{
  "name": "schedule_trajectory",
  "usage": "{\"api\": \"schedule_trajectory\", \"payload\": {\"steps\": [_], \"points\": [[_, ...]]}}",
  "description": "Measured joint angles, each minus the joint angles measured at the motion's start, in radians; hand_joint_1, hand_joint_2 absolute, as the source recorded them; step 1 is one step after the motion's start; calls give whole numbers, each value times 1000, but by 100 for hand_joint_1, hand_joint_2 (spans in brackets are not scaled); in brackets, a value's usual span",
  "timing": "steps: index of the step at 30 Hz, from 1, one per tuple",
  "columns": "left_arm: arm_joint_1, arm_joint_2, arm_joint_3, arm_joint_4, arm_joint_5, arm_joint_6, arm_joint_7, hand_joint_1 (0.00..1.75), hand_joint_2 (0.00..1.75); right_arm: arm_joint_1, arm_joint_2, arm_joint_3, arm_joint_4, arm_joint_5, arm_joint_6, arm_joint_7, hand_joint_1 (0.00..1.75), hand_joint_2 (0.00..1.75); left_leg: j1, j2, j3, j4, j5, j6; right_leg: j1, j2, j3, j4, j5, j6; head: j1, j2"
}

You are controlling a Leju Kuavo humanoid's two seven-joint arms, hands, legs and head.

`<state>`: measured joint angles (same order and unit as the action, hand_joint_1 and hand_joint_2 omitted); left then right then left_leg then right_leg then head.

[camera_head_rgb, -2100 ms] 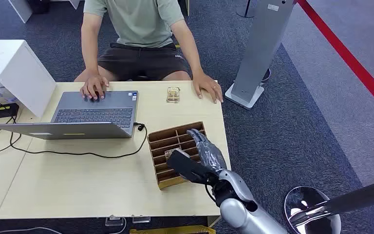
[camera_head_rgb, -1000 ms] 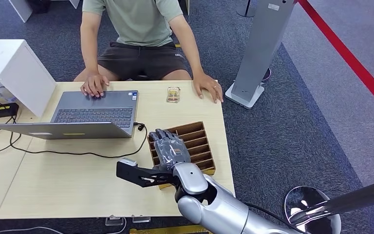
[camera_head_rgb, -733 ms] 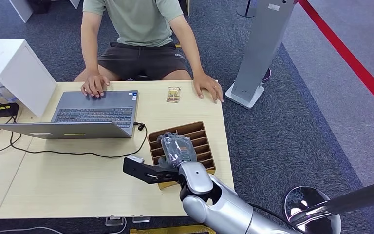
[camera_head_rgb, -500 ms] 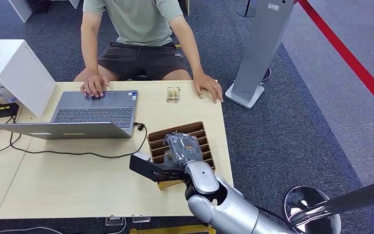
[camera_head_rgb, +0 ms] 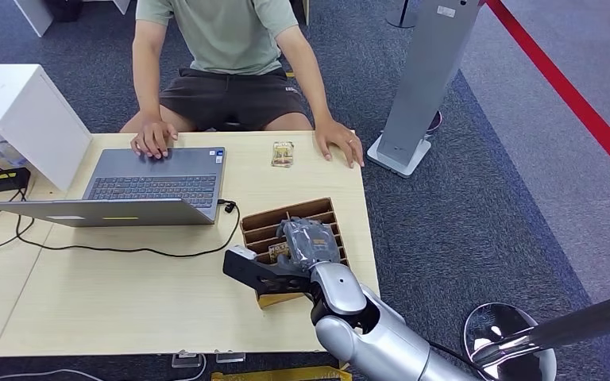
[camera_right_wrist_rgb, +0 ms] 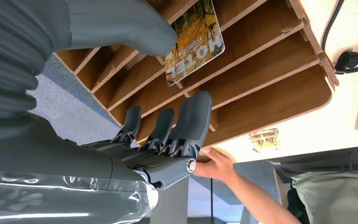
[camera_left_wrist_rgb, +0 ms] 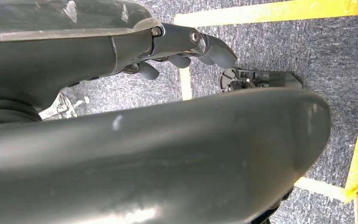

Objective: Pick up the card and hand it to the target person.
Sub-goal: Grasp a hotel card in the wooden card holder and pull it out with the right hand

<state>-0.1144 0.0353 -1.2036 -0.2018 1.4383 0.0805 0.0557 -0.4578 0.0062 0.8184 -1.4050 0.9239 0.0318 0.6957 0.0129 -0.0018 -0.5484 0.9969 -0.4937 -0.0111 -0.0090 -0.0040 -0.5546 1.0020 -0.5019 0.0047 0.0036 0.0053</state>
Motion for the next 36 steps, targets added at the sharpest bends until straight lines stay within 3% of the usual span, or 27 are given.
{"api": "schedule_trajectory", "payload": {"steps": [36], "points": [[-2,-5,0,0,-16,-10,9,0,0,6,-11,6,40,-18,12,-1,87,175,0,0,0,0,0,0,0,0,0,0,0,0,1,0]]}}
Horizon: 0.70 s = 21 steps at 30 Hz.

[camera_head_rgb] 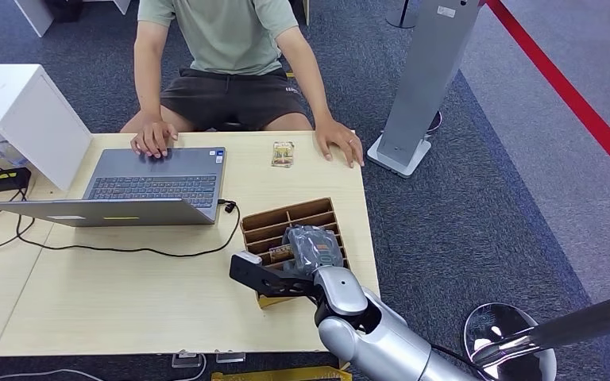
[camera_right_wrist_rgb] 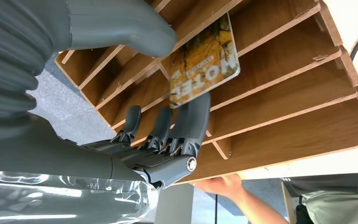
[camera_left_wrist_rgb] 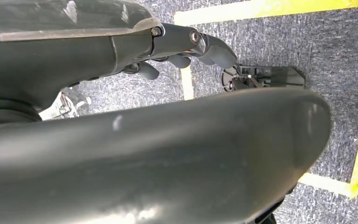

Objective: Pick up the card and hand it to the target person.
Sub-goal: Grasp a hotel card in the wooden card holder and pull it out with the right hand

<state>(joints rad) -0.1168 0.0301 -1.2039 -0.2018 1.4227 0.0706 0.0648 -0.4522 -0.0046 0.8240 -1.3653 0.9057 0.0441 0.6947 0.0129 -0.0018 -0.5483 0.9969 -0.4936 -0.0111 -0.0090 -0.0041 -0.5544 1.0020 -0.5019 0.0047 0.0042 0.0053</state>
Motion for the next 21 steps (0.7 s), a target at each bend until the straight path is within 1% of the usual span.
{"api": "schedule_trajectory", "payload": {"steps": [4,8,10,14,15,21], "points": [[0,0,0,0,4,1,0,0,0,0,0,2,0,-11,1,0,94,175,0,0,0,0,0,0,0,0,0,0,0,0,0,0],[0,0,0,0,6,2,-1,0,0,-2,0,3,0,-23,-1,0,131,175,0,0,0,0,0,0,0,0,0,0,0,0,0,0],[0,0,0,0,7,3,-2,0,0,-2,0,3,0,-29,-3,0,141,175,0,0,0,0,0,0,0,0,0,0,0,0,0,0],[1,0,0,0,7,3,-3,0,0,-2,0,3,2,-33,-4,0,168,175,0,0,0,0,0,0,0,0,0,0,0,0,0,0],[1,0,0,0,7,3,-3,0,0,-2,0,3,2,-33,-3,0,172,175,0,0,0,0,0,0,0,0,0,0,0,0,0,0],[1,0,0,0,8,3,-3,0,0,-2,0,4,3,-35,-1,0,175,175,0,0,0,0,0,0,0,0,0,0,0,0,0,0]]}}
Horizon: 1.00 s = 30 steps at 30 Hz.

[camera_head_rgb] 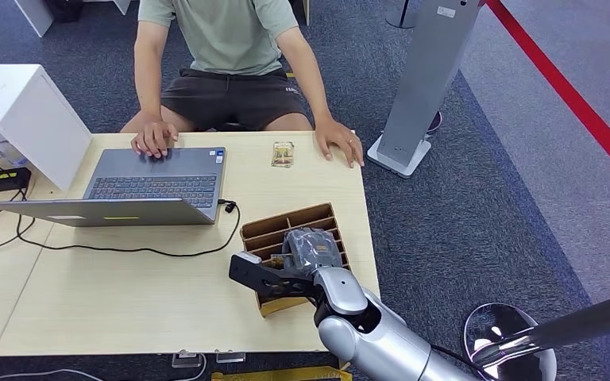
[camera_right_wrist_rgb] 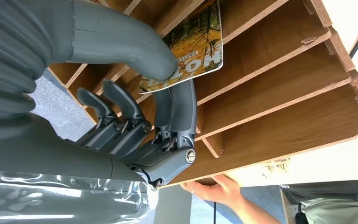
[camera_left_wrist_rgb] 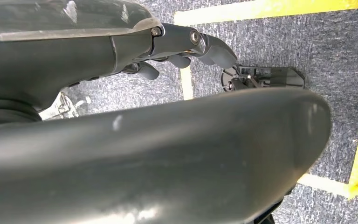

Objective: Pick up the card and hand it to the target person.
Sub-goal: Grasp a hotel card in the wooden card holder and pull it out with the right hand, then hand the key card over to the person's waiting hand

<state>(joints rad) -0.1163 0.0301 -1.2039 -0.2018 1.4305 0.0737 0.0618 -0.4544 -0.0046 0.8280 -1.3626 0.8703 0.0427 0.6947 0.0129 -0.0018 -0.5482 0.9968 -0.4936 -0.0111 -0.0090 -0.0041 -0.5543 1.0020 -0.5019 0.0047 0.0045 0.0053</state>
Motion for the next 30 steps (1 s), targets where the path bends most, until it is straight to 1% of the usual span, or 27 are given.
{"api": "schedule_trajectory", "payload": {"steps": [12,17,19,22,25,28,30], "points": [[1,0,0,0,11,13,-11,0,0,0,-5,-4,-16,21,-7,0,175,175,0,0,0,0,0,0,0,0,0,0,0,0,0,0],[3,0,0,0,22,13,-11,0,0,-28,-25,-35,-133,91,32,0,175,175,0,0,0,0,0,0,0,0,0,0,0,0,0,0],[4,0,0,0,23,13,-11,0,0,-51,-35,-57,-195,109,29,0,175,175,0,0,0,0,0,0,0,0,0,0,1,0,0,0],[5,0,0,0,19,12,-13,0,0,-96,-55,-87,-287,115,-8,0,175,175,0,0,1,1,0,0,0,0,0,0,1,0,0,0],[5,0,0,0,7,10,-19,0,0,-146,-75,-111,-350,112,-67,-2,175,175,0,0,0,1,0,0,0,0,0,0,1,0,1,0],[0,0,0,0,-10,8,-19,0,0,-197,-89,-117,-370,103,-135,-20,175,175,0,0,0,0,0,0,0,0,0,0,1,0,0,0],[-8,-1,-2,0,-25,4,-13,0,0,-237,-91,-115,-346,91,-177,-59,175,175,0,0,-1,0,0,0,0,0,0,0,1,0,0,0]]}}
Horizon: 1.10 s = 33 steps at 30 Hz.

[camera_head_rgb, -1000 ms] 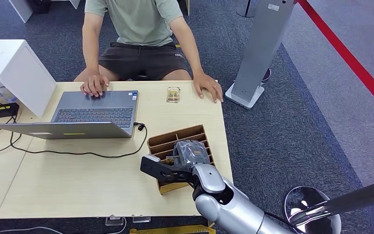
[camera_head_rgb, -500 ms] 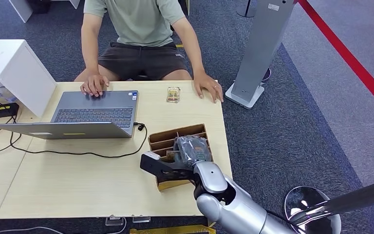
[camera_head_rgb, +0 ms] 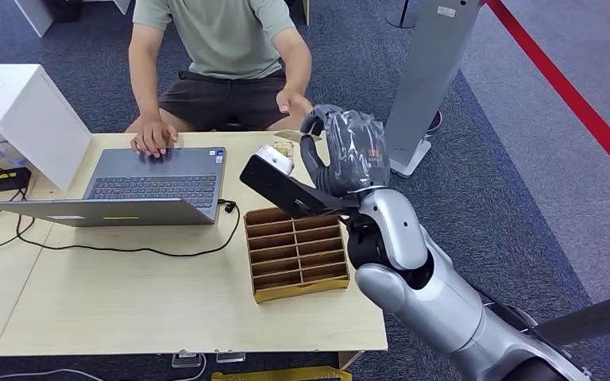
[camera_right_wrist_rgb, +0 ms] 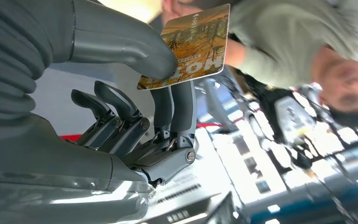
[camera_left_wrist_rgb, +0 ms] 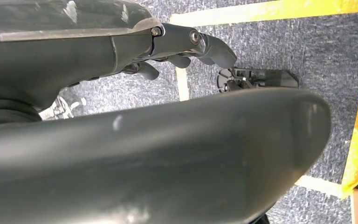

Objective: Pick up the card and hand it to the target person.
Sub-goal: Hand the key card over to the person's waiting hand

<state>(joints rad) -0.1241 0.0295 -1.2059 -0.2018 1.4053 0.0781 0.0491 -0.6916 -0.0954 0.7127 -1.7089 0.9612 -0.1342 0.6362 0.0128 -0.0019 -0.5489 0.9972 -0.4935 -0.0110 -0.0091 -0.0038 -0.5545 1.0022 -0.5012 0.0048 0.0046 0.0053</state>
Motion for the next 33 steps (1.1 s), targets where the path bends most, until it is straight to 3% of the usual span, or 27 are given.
{"api": "schedule_trajectory", "payload": {"steps": [3,8,13,18,22,33], "points": [[-19,-2,-4,0,-20,-4,18,0,0,-78,22,9,130,-42,-78,-100,175,175,0,-1,-1,0,1,0,0,0,0,1,0,0,-1,0],[-44,-6,-10,0,-33,-5,39,0,0,-201,125,35,490,-111,-197,-277,175,175,0,-2,-1,0,2,0,0,-3,0,2,0,0,-2,0],[-46,-10,-22,0,-42,-5,43,0,0,-236,218,58,790,-120,-225,-300,175,175,0,-4,-3,0,2,0,0,-4,-2,2,0,0,-2,0],[-47,-11,-31,0,-47,-4,58,0,0,-238,261,65,984,-121,-227,-284,175,175,0,-4,-3,0,2,0,0,-4,-2,1,0,0,1,0],[-47,-11,-38,0,-47,-9,65,0,0,-240,276,69,1084,-120,-227,-273,0,175,0,-3,-2,0,2,0,0,-4,-2,1,0,0,2,0],[-61,-12,-62,0,-59,-22,55,0,0,-274,281,79,1201,-106,-257,-267,0,175,0,-2,-2,0,2,0,0,-3,-2,1,0,0,-1,0]]}}
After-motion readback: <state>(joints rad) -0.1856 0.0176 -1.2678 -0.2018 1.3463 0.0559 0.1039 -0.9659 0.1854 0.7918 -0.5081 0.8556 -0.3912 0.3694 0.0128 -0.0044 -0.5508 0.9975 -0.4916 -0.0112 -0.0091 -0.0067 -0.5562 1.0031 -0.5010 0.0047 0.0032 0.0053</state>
